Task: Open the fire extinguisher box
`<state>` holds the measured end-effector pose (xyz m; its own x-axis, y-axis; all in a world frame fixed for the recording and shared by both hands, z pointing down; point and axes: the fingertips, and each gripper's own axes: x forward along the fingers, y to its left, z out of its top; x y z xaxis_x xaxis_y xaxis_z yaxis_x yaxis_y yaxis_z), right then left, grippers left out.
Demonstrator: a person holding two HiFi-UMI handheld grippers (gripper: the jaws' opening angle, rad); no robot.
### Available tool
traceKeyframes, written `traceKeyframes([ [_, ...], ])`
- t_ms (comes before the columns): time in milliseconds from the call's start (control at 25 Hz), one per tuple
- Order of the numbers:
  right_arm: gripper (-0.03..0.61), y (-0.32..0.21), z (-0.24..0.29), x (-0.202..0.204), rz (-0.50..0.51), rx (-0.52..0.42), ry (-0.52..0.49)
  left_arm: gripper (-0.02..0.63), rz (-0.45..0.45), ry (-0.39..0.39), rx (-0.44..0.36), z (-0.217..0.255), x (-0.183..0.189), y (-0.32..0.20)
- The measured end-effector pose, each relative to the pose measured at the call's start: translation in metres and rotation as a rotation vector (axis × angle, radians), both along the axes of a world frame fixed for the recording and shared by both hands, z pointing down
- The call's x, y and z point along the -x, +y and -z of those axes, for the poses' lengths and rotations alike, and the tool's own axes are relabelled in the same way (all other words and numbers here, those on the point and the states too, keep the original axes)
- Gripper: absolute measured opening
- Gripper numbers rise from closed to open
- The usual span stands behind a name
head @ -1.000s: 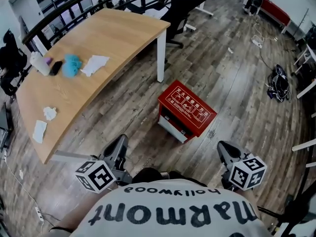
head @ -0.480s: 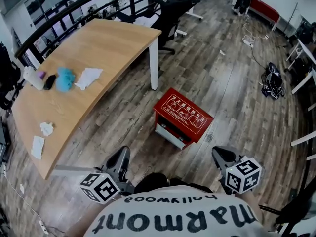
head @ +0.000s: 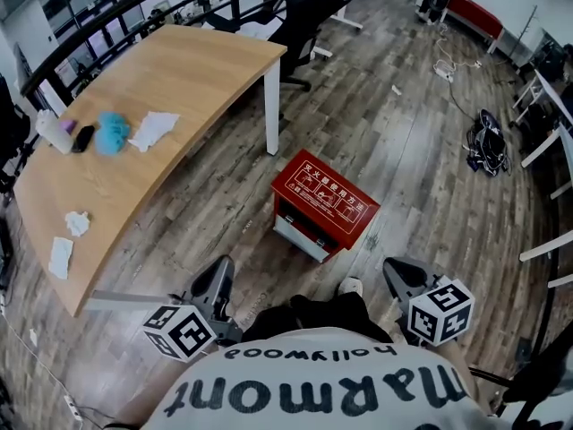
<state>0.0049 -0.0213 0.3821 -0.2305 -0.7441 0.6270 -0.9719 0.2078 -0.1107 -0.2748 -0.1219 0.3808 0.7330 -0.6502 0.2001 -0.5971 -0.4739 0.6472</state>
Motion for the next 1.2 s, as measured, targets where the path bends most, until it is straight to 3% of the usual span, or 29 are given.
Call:
traceKeyframes([
  [360,0.010,-0.013,-0.005,-0.016,0.032,0.004,-0.017,0.006,0.032,-0.020,0.001,-0.002,-0.015,-0.005],
  [720,0.011,-0.087,-0.020,-0.060,0.129,0.001,-0.028,0.006,0.131,-0.066,0.031,-0.015,-0.048,-0.047],
  [960,0.011,-0.143,-0.029,-0.110,0.177,0.027,-0.053,0.006,0.186,-0.101,0.074,-0.024,-0.096,-0.088],
  [1200,0.009,-0.185,-0.041,-0.165,0.188,0.076,-0.059,0.006,0.163,-0.041,0.050,-0.036,-0.150,-0.129],
])
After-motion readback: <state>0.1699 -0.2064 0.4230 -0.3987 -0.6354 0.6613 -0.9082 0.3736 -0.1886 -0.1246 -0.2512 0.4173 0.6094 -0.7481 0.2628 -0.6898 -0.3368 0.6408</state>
